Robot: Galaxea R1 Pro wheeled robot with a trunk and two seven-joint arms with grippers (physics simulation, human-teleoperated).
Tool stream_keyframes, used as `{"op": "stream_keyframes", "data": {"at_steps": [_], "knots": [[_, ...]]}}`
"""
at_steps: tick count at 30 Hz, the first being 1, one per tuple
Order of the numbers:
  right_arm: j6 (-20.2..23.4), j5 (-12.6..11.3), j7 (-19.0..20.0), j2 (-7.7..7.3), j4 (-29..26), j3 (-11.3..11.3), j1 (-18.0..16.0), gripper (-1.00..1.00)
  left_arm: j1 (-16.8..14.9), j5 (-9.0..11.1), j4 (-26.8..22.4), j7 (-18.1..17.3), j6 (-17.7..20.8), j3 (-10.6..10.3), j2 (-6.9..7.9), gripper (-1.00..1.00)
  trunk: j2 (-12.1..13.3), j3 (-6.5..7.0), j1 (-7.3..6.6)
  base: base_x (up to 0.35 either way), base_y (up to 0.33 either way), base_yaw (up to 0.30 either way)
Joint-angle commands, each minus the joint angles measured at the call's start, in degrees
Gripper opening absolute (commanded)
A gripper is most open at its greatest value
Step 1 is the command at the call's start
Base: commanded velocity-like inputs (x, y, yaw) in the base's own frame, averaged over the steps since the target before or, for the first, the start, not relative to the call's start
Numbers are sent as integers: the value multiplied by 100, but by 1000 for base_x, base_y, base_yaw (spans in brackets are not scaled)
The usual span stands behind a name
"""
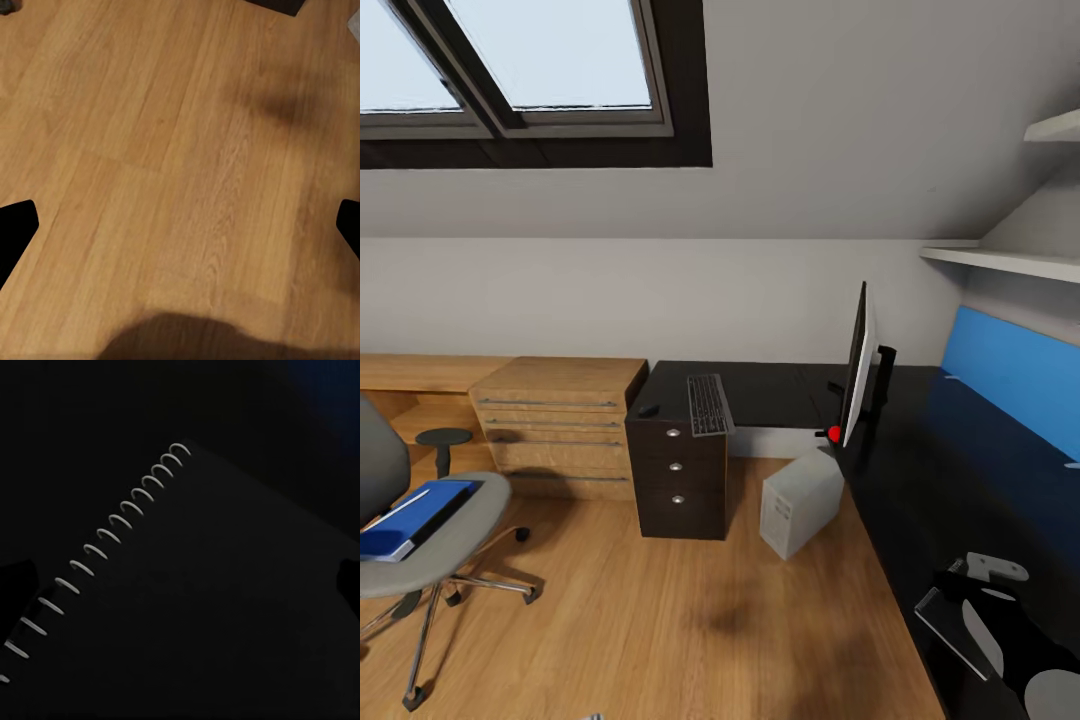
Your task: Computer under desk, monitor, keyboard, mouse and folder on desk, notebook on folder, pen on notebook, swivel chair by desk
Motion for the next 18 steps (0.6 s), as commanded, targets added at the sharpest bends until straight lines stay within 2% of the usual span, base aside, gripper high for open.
{"op": "stream_keyframes", "data": {"at_steps": [1, 11, 18], "knots": [[25, -61, -24, -1, -12, 9, 0, 100, 0, 51, -14, 48, 6, -30, 8, 100, -4, -5, 0, -9, 0, 0], [25, -63, -23, -1, -12, 9, 0, 100, -2, 51, -14, 46, 6, -30, 8, 100, -4, -5, 0, -25, 0, 0], [25, -68, -25, -1, -12, 9, 0, 100, 0, 51, -14, 51, 6, -30, 8, 100, -4, -5, 0, -246, 0, 0]]}}
